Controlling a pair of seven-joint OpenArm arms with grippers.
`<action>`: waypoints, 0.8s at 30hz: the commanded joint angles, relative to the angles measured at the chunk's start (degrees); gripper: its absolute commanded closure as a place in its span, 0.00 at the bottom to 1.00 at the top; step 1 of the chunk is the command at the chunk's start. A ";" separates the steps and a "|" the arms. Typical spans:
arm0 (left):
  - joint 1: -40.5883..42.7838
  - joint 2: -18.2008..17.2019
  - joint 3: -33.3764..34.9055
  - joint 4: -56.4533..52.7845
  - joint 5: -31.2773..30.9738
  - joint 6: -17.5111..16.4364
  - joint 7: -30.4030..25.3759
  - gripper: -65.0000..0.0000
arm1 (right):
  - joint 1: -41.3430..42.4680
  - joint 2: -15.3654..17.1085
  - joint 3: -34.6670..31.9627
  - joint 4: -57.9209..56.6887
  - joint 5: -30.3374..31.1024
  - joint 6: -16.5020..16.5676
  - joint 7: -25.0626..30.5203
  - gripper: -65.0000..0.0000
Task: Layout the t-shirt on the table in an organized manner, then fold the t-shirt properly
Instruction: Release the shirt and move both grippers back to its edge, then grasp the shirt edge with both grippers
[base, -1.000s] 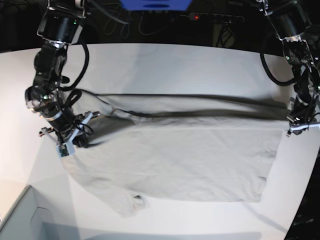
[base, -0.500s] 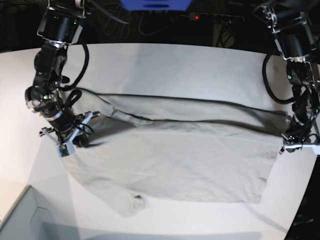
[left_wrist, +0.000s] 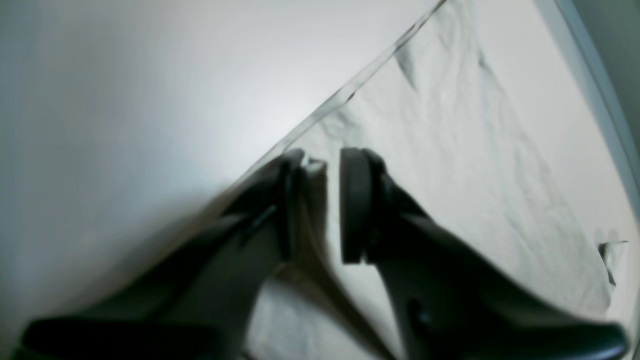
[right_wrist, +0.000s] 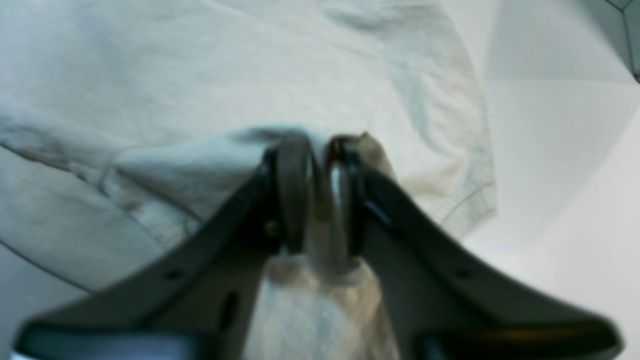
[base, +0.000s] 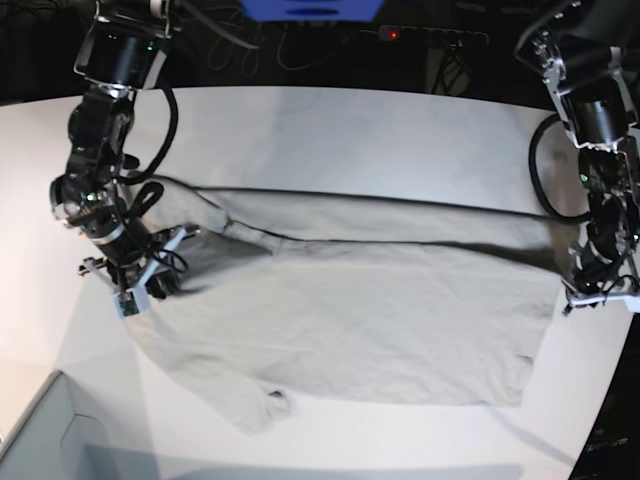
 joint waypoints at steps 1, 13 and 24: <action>-1.11 -0.86 -0.14 1.29 -0.56 -0.38 -1.06 0.69 | 1.12 0.25 0.28 1.04 0.88 0.62 1.51 0.71; 7.16 -0.86 -0.76 6.83 -1.00 -0.29 -1.32 0.46 | -1.96 0.87 6.69 3.41 0.97 0.62 1.51 0.46; 7.60 -0.86 -1.20 -3.45 -0.56 -0.38 -7.39 0.45 | -11.28 0.78 6.96 7.72 1.15 0.62 1.86 0.46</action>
